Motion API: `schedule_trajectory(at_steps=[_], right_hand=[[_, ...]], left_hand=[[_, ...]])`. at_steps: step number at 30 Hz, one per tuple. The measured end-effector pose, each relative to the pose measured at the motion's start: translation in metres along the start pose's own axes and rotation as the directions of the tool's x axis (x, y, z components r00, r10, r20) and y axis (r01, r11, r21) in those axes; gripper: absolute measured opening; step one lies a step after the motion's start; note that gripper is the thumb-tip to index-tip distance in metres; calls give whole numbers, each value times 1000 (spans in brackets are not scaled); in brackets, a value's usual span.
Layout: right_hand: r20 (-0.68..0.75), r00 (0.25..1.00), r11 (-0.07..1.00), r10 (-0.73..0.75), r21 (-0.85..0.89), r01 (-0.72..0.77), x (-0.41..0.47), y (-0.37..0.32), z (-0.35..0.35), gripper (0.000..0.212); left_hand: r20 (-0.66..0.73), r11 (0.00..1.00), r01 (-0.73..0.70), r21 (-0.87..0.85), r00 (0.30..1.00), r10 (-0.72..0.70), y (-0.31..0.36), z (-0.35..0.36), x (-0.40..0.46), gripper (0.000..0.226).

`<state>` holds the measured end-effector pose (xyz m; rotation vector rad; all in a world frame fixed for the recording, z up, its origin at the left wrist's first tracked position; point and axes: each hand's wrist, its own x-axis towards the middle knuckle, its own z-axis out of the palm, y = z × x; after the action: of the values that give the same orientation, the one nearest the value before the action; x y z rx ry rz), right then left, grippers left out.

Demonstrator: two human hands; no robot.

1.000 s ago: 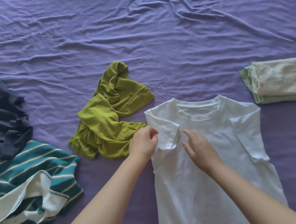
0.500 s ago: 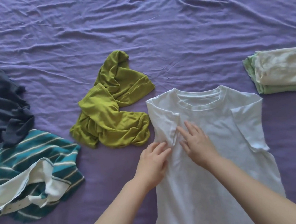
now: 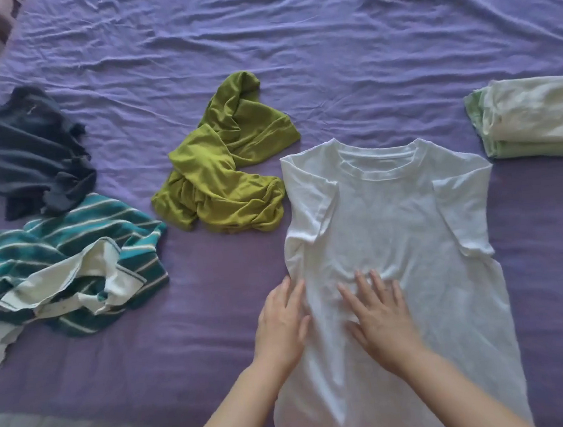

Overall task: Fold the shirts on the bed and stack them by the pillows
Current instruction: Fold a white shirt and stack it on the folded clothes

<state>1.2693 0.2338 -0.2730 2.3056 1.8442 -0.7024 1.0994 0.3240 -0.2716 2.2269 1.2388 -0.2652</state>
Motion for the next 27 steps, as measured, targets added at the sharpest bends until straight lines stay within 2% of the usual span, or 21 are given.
schedule_trajectory(at_steps=[3, 5, 7, 9, 10, 12, 15, 17, 19, 22, 24, 26, 27], right_hand=[[58, 990, 991, -125, 55, 122, -16, -15, 21, 62], [76, 981, 982, -178, 73, 172, -27, -27, 30, 61], [113, 973, 979, -203, 40, 199, -36, -33, 38, 58], [122, 980, 987, -154, -26, 158, -44, -32, 45, 55], [110, 987, 992, -118, -35, 123, -49, -32, 47, 55], [91, 992, 996, -86, -1, 87, -58, -33, 49, 56], [100, 990, 993, -101, 65, 94, -71, -39, 55, 57], [130, 986, 994, -100, 45, 95, -79, -37, 61, 57], [123, 988, 994, -98, -31, 103, -84, -31, 68, 57], [94, 991, 989, -100, -96, 109, -90, -25, 80, 57], [71, 992, 989, -108, -98, 115, -94, -24, 85, 57], [39, 992, 990, -122, -72, 124, -102, -19, 86, 58], [12, 993, 992, -114, -49, 115, -108, -15, 87, 59]], left_hand=[[-25, 996, 79, -39, 996, -80, 11, 10, -29, 61], [-44, 963, 189, -193, 979, -201, 18, 16, -50, 65], [11, 853, 331, -403, 934, -357, 23, 24, -71, 70], [91, 777, 436, -453, 890, -447, 23, 33, -89, 64], [101, 772, 458, -441, 880, -465, 21, 36, -97, 51], [34, 756, 445, -480, 871, -490, 18, 38, -114, 28], [-101, 699, 371, -611, 839, -534, 11, 35, -134, 33], [-143, 730, 405, -551, 815, -561, 3, 34, -143, 27], [-150, 766, 501, -403, 790, -595, -7, 35, -150, 21], [-185, 794, 569, -213, 775, -604, -15, 43, -152, 27], [-246, 858, 511, -48, 827, -506, -15, 51, -146, 39], [-247, 929, 363, 75, 909, -335, -8, 60, -141, 59], [-206, 959, 257, 121, 951, -229, -2, 64, -138, 62]])
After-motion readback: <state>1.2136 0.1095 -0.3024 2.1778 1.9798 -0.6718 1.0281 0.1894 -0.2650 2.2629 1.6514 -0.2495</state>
